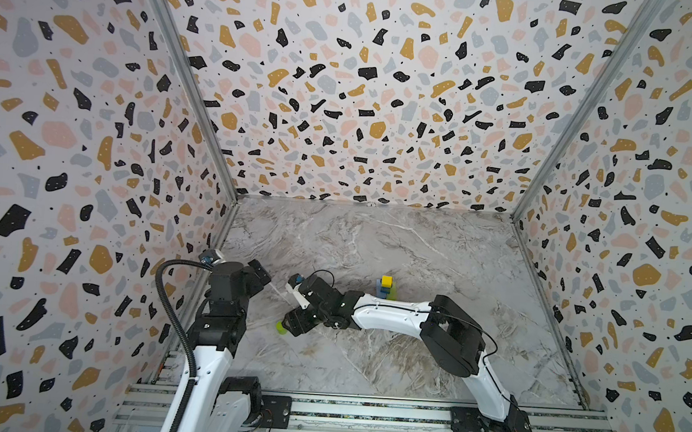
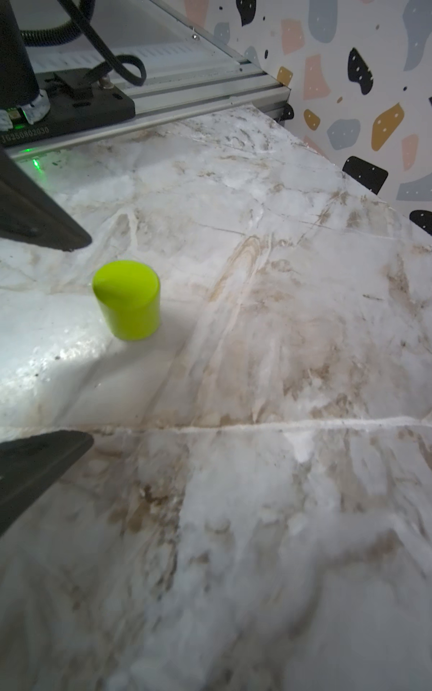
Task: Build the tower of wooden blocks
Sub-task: 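Lower the right gripper over the lime-green cylinder and close on it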
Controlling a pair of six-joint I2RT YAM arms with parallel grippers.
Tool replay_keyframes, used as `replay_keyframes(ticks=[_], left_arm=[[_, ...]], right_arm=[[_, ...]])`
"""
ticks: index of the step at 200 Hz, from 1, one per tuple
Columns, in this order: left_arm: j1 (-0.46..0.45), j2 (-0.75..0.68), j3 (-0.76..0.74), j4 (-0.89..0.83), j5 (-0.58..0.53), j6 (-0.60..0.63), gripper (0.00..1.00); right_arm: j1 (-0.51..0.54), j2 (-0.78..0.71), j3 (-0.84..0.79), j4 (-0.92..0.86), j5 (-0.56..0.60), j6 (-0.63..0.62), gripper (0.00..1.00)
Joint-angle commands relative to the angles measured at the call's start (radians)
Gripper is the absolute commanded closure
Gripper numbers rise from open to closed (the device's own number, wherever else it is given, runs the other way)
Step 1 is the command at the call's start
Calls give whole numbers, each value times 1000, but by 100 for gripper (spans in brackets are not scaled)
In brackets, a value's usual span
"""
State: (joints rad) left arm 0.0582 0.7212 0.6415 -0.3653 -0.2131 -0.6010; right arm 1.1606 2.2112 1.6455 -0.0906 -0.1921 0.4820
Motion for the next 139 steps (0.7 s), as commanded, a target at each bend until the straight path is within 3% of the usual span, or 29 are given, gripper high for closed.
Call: replay_keyframes(ticks=[1,89,139], left_arm=[[6,-11,-14,38,16,-8,0],[6,-7,-17,40,27,-8,0],[6,5,-21,48,44,-8,0]], right_arm=[[13,3,59,12,-13,2,22],[36,98,160,-24,8,3,23],[40,129,198,-53,39,-11,31]])
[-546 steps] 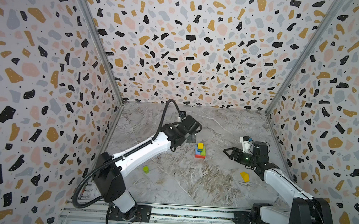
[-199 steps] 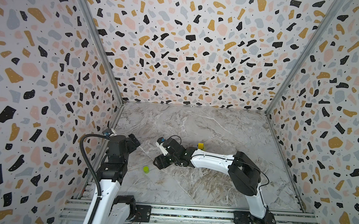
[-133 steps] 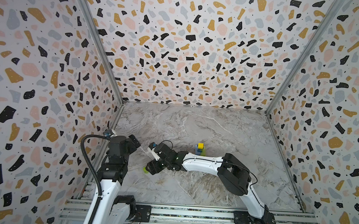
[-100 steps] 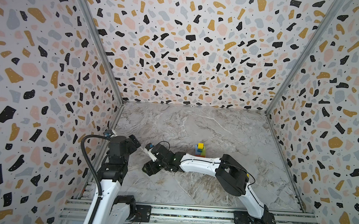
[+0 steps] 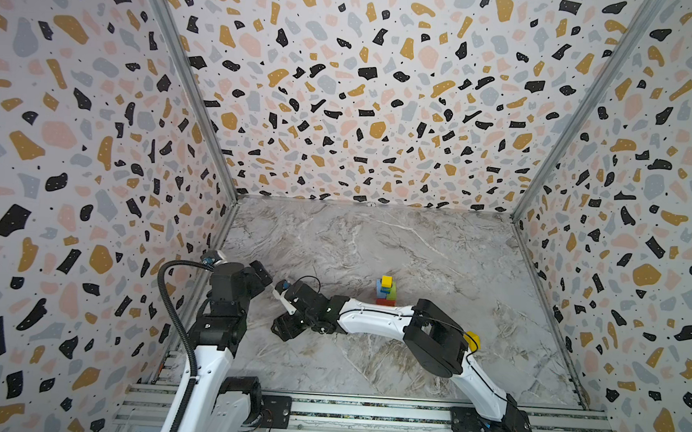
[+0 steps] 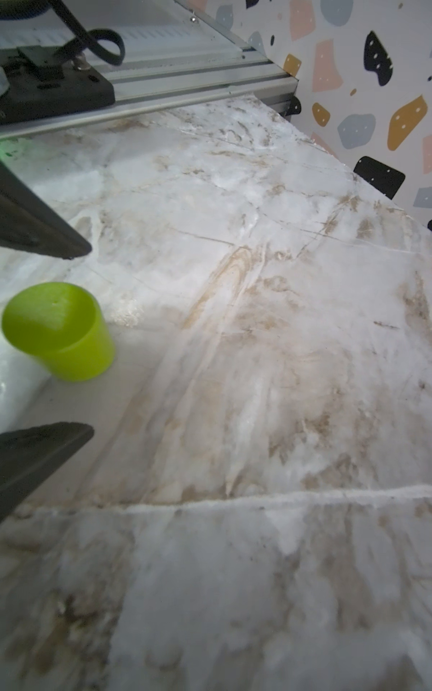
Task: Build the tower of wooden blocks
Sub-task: 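Lower the right gripper over the lime-green cylinder and close on it, then lift the green cylinder and carry it with the right gripper over the stack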
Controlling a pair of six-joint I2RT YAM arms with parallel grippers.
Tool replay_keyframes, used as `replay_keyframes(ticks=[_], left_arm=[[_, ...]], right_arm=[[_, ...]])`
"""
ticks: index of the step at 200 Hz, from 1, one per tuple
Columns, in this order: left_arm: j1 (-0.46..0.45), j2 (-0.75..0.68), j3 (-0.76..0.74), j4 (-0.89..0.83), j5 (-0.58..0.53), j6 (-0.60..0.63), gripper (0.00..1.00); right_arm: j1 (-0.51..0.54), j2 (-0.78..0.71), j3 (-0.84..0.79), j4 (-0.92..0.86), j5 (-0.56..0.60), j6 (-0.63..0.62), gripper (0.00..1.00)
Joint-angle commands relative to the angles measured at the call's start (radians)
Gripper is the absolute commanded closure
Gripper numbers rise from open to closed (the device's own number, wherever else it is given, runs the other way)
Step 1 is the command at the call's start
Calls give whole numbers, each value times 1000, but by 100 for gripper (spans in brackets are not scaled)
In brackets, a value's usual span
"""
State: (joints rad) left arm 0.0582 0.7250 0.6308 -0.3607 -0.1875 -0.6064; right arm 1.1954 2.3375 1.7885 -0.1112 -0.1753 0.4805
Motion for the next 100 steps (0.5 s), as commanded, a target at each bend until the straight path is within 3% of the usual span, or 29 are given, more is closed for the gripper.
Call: replay_keyframes(ticks=[1,64,100], left_arm=[[6,1,-10,45,19,-3,0],[6,11,-14,49,31,-3,0],[6,14,-14,51,34,-3,0]], right_arm=[[6,3,55,-34,23,-9,31],[13,20,84,-76,70,-17,47],[20,18,81,-84,75,-24,48]])
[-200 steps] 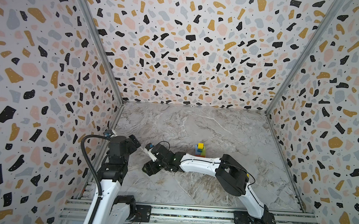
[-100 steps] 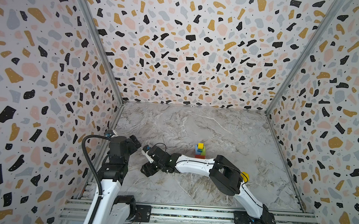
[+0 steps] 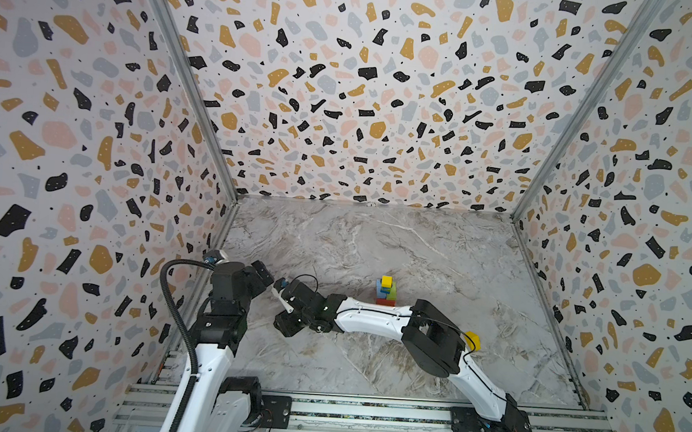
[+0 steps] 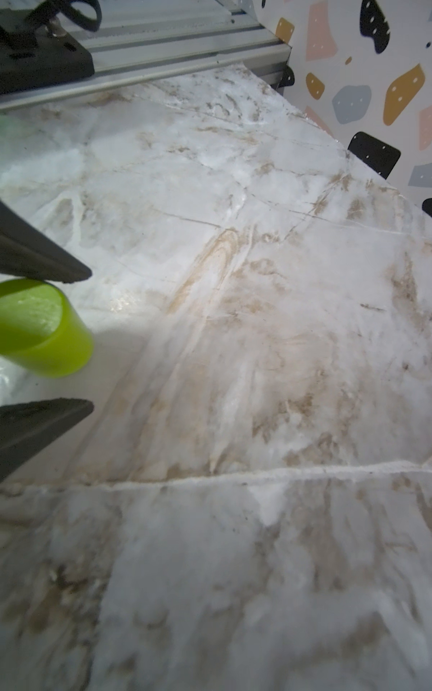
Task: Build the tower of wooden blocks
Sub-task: 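Lift the green cylinder and carry it with the right gripper over the stack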
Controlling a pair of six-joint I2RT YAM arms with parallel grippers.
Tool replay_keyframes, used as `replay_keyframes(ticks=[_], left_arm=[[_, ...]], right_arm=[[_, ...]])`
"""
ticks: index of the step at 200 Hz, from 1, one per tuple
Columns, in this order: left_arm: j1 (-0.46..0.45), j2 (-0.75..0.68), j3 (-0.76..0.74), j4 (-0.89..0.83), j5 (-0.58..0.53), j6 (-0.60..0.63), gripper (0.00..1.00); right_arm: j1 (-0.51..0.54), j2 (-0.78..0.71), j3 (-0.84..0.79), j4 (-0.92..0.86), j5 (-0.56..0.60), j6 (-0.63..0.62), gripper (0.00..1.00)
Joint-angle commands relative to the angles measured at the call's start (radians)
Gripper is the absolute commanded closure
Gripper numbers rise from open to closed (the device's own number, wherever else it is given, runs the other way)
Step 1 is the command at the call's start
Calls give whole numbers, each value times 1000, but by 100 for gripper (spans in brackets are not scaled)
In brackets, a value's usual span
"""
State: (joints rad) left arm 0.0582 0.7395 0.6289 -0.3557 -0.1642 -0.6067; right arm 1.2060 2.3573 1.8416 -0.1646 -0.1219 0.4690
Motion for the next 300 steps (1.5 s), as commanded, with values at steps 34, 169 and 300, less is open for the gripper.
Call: replay_keyframes(ticks=[34,169,300], left_arm=[[6,-2,-13,47,11,-2,0],[6,-8,-19,44,10,-2,0],[6,5,-22,67,52,30,0]], right_arm=[[18,-4,28,-42,42,-20,46],[21,-71,-37,-91,172,-28,62],[-29,-248,-119,-200,208,-49,76]])
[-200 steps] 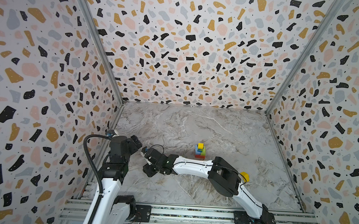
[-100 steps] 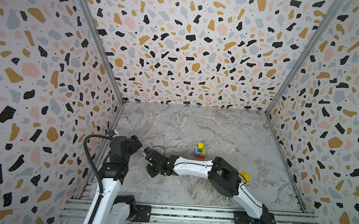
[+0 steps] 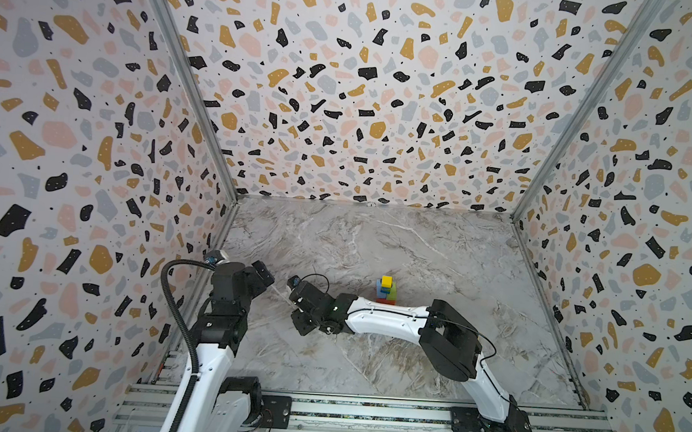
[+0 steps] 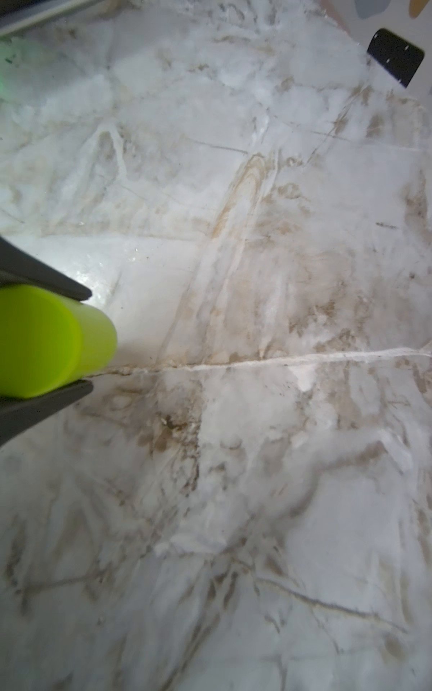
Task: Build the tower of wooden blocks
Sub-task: 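Lift the green cylinder and carry it with the right gripper over the stack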
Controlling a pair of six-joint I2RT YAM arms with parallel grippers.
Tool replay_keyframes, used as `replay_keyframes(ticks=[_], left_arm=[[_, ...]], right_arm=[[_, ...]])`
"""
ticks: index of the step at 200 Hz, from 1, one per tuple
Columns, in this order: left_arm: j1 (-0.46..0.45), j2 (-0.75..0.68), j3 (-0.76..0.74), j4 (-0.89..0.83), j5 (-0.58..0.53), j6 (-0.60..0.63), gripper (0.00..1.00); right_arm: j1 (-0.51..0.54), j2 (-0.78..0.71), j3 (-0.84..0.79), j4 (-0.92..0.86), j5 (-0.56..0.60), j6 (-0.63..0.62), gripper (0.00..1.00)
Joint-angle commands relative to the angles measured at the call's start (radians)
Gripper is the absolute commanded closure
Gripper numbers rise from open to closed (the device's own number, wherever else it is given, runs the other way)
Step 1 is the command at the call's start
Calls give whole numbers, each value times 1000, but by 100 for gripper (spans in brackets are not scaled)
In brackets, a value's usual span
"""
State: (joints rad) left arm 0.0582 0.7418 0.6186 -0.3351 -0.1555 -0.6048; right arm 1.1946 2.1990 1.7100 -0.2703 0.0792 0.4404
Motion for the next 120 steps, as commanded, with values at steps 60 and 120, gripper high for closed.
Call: replay_keyframes(ticks=[60,120], left_arm=[[4,60,-6,75,180,62,0],[-84,175,37,91,248,53,0]], right_arm=[[-94,-248,-28,-246,36,-66,76],[-219,-422,-112,-340,34,-97,76]])
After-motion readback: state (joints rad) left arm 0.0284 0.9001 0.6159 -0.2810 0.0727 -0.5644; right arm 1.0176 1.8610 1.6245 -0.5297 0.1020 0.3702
